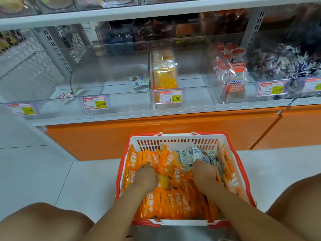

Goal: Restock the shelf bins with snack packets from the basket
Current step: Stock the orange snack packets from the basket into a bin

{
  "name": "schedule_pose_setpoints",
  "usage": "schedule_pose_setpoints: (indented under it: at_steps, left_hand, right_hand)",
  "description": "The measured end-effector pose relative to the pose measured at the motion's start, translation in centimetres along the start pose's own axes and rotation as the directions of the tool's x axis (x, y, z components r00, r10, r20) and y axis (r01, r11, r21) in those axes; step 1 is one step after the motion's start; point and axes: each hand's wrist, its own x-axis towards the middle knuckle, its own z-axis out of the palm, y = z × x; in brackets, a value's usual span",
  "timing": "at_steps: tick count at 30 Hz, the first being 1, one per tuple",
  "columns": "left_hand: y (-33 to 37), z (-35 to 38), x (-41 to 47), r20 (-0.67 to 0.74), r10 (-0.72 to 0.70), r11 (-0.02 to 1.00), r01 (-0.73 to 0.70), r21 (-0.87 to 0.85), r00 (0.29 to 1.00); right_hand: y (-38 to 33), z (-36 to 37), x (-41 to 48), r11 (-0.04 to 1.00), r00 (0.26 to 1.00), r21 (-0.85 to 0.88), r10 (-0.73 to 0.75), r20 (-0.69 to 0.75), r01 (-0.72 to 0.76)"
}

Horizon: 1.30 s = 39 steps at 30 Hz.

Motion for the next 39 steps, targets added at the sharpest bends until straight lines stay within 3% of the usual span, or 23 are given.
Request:
schedule_pose_setpoints:
  at_steps: [4, 6, 8, 10, 11, 12, 13, 14, 15, 17, 18, 20, 22, 25, 26, 29, 32, 34, 36, 39]
  left_hand:
    - [0.3, 0.3, 0.3, 0.019, -0.048, 0.998, 0.047, 0.048, 0.999]
    - [0.6, 0.2, 0.4, -0.051, -0.026, 1.000, 0.026, 0.016, 0.998]
    - [1.4, -0.4, 0.0, -0.212, 0.022, 0.992, -0.047, -0.117, 0.977]
    - [2.3, -1.3, -0.4, -0.286, -0.044, 0.922, -0.071, -0.380, 0.957]
    - [2.6, -1.8, -0.4, -0.227, -0.118, 0.816, -0.036, -0.577, 0.967]
    - [2.8, -2.1, -0.4, -0.093, -0.184, 0.622, 0.042, -0.782, 0.979]
    - [3.0, -2.4, -0.5, 0.085, -0.193, 0.358, 0.151, -0.922, 0.977]
    - [3.0, -2.6, -0.6, 0.239, -0.146, 0.111, 0.256, -0.960, 0.960]
    - [2.9, -2.6, -0.8, 0.322, -0.100, -0.054, 0.318, -0.946, 0.941]
    - [2.8, -2.5, -0.8, 0.337, -0.099, -0.132, 0.323, -0.937, 0.936]
    - [2.7, -2.5, -0.8, 0.301, -0.133, -0.078, 0.292, -0.953, 0.944]
    - [2.5, -3.0, -0.8, 0.199, -0.184, 0.137, 0.225, -0.965, 0.963]
    - [2.2, -4.1, -0.6, 0.112, -0.156, 0.287, 0.154, -0.946, 0.981]
    - [2.2, -7.1, -1.1, 0.013, -0.058, 0.300, 0.030, -0.953, 0.998]
    - [2.4, -8.3, -1.5, -0.034, -0.027, 0.314, -0.024, -0.949, 0.999]
    - [3.4, -12.2, -3.2, -0.169, 0.077, 0.340, -0.186, -0.922, 0.983]
    - [4.1, -15.8, -4.6, -0.299, 0.125, 0.397, -0.324, -0.859, 0.946]
    - [3.7, -17.8, -4.9, -0.411, 0.095, 0.488, -0.402, -0.775, 0.907]
    - [2.7, -19.5, -4.7, -0.549, 0.049, 0.660, -0.440, -0.609, 0.834]
    - [0.7, -20.7, -3.7, -0.652, 0.031, 0.878, -0.332, -0.344, 0.758]
  right_hand:
    - [0.8, -1.3, 0.1, 0.998, 0.996, 0.061, -0.022, -0.083, 0.028]
    - [0.8, -2.0, 0.0, 0.990, 0.986, 0.112, -0.065, -0.153, 0.082]
    - [0.2, -2.8, 0.1, 0.961, 0.958, 0.195, -0.145, -0.246, 0.196]
    - [-0.5, -3.2, 0.2, 0.878, 0.900, 0.311, -0.245, -0.361, 0.364]
    - [-0.8, -3.2, 0.3, 0.812, 0.866, 0.378, -0.283, -0.411, 0.445]
    - [-0.9, -3.1, 0.2, 0.742, 0.836, 0.431, -0.318, -0.447, 0.513]
    - [-1.1, -2.9, 0.0, 0.683, 0.807, 0.459, -0.358, -0.469, 0.569]
    - [-1.3, -2.8, -0.3, 0.641, 0.781, 0.461, -0.405, -0.476, 0.614]
    - [-1.4, -2.7, -0.6, 0.612, 0.757, 0.452, -0.459, -0.465, 0.649]
    - [-1.4, -2.9, -1.0, 0.551, 0.719, 0.463, -0.565, -0.405, 0.694]
    - [-1.4, -3.3, -1.1, 0.517, 0.716, 0.511, -0.601, -0.355, 0.687]
    - [-0.9, -4.7, -1.2, 0.463, 0.758, 0.666, -0.605, -0.245, 0.585]
    - [-0.3, -6.7, -1.0, 0.429, 0.842, 0.764, -0.470, -0.266, 0.481]
    - [1.1, -10.0, -0.6, 0.335, 0.939, 0.878, -0.104, -0.327, 0.343]
    - [1.5, -11.1, -0.5, 0.277, 0.954, 0.913, -0.063, -0.294, 0.300]
    - [2.3, -13.8, -1.0, 0.176, 0.956, 0.960, -0.240, -0.171, 0.216]
    - [2.3, -16.3, -1.6, 0.100, 0.915, 0.970, -0.363, -0.173, 0.223]
    - [2.2, -18.4, -1.8, 0.064, 0.910, 0.960, -0.342, -0.235, 0.272]
    - [2.1, -20.8, -1.6, 0.057, 0.899, 0.911, -0.201, -0.390, 0.408]
    - [2.1, -24.4, -0.5, -0.020, 0.796, 0.796, 0.045, -0.604, 0.605]
